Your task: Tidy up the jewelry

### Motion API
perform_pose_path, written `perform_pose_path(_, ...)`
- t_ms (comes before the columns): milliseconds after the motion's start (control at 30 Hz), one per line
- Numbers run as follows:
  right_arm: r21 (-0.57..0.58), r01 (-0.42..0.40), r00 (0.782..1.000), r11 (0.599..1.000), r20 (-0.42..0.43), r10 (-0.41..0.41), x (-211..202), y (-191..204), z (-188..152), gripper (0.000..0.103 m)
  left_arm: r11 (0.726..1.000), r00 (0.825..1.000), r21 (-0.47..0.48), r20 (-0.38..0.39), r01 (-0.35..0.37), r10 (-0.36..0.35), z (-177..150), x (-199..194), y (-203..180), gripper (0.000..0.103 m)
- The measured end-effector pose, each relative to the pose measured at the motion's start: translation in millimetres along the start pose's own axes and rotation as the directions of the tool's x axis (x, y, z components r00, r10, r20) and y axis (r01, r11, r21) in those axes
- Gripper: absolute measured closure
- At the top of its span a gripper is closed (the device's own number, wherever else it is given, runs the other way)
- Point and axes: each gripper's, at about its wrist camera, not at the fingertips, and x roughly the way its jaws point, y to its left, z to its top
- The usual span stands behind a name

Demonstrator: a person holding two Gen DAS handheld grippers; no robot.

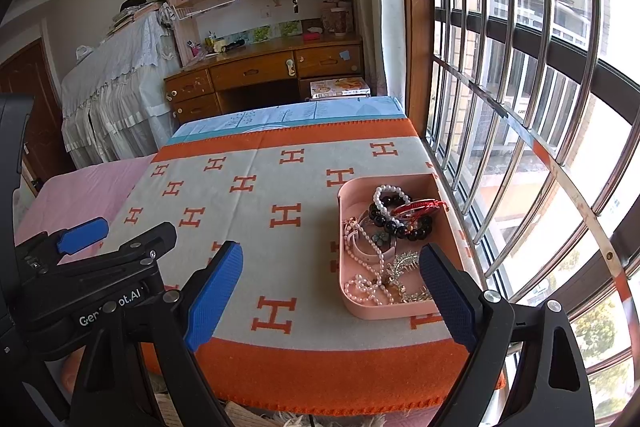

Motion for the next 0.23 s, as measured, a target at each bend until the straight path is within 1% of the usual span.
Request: perform_pose_path(233, -0.002, -0.001, 1.000, 1.000, -0.008, 0.001, 3.5, 0.5, -2.7, 0.012, 1.000, 1.000, -0.004, -0.017, 0.002, -0.003, -1.6, 6.3, 5.9, 0.022)
